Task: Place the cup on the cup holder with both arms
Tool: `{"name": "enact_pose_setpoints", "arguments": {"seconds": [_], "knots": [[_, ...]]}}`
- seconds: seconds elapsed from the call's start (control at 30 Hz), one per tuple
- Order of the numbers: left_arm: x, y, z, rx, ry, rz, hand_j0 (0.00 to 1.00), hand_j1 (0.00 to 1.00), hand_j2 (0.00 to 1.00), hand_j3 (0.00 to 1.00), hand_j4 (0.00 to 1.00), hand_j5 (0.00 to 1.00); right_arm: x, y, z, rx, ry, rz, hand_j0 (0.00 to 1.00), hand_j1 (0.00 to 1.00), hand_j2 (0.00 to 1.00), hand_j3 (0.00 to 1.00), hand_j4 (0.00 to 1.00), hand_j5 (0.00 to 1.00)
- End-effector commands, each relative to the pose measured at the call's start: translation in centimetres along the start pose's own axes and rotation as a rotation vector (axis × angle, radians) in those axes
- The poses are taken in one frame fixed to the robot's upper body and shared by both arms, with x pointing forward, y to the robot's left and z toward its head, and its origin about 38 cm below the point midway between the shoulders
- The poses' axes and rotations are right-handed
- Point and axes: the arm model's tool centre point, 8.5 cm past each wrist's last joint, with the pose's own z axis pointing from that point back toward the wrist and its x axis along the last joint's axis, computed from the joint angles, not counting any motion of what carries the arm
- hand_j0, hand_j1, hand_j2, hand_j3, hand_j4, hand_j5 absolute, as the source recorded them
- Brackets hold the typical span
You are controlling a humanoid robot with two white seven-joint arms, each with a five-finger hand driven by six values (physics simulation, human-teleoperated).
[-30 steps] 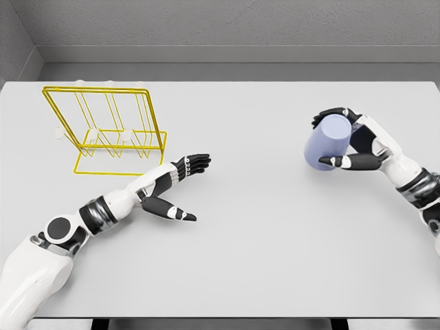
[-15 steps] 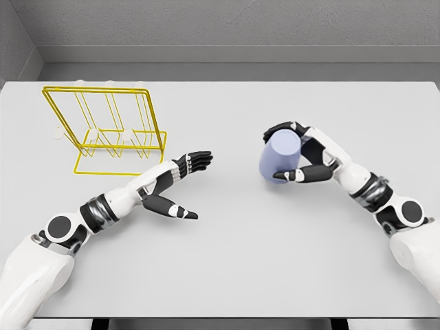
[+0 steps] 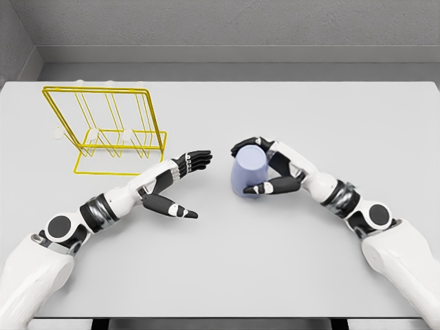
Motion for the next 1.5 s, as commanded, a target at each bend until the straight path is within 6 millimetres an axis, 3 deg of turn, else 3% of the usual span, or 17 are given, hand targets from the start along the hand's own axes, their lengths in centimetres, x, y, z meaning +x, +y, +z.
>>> {"name": "enact_pose_setpoints", "arguments": {"seconds": [0.0,0.23,0.37,0.53,0.83,0.93,1.0,1.23,1.47], "knots": [[-0.1,-0.1,-0.2,0.004,-0.008,0.011,1.00,1.00,1.00,1.00,1.00,1.00,-0.4,0.7,-0.4,0.019,0.012,-0.002,0.68,0.68,0.68,0.68,0.68,0.68],[-0.6,-0.1,-0.4,0.015,-0.001,0.027,1.00,1.00,1.00,1.00,1.00,1.00,-0.6,1.5,-1.2,0.032,0.001,-0.010,0.68,0.68,0.68,0.68,0.68,0.68],[-0.7,-0.1,-0.3,0.015,0.002,0.027,1.00,1.00,1.00,1.00,1.00,1.00,-0.6,1.5,-1.2,0.035,0.001,-0.007,0.88,0.88,0.88,0.88,0.88,0.88],[-0.7,0.0,-0.1,0.017,0.008,0.024,1.00,1.00,1.00,1.00,1.00,1.00,-0.7,1.5,-1.2,0.036,0.004,-0.005,1.00,1.00,1.00,1.00,1.00,1.00],[-0.6,-0.1,-0.3,0.017,0.002,0.027,1.00,1.00,1.00,1.00,1.00,1.00,-0.4,0.6,-0.4,0.026,0.018,0.019,1.00,1.00,1.00,1.00,1.00,1.00],[-0.7,-0.2,-0.3,0.015,0.002,0.029,1.00,1.00,1.00,1.00,1.00,1.00,0.2,-1.0,0.9,0.002,0.031,0.054,1.00,1.00,1.00,1.00,1.00,1.00],[-0.6,-0.1,-0.4,0.014,0.001,0.026,1.00,1.00,1.00,1.00,1.00,1.00,1.0,-1.9,0.7,-0.006,0.021,0.073,1.00,1.00,1.00,1.00,1.00,1.00],[-0.1,-0.4,-2.0,0.013,-0.036,0.037,1.00,1.00,1.00,1.00,1.00,1.00,2.4,-5.6,3.1,-0.049,0.071,0.148,1.00,1.00,1.00,1.00,1.00,1.00],[-0.8,-0.6,-3.1,0.043,-0.051,0.076,1.00,1.00,1.00,1.00,1.00,1.00,2.2,-6.1,3.7,-0.061,0.088,0.152,1.00,1.00,1.00,1.00,1.00,1.00]]}}
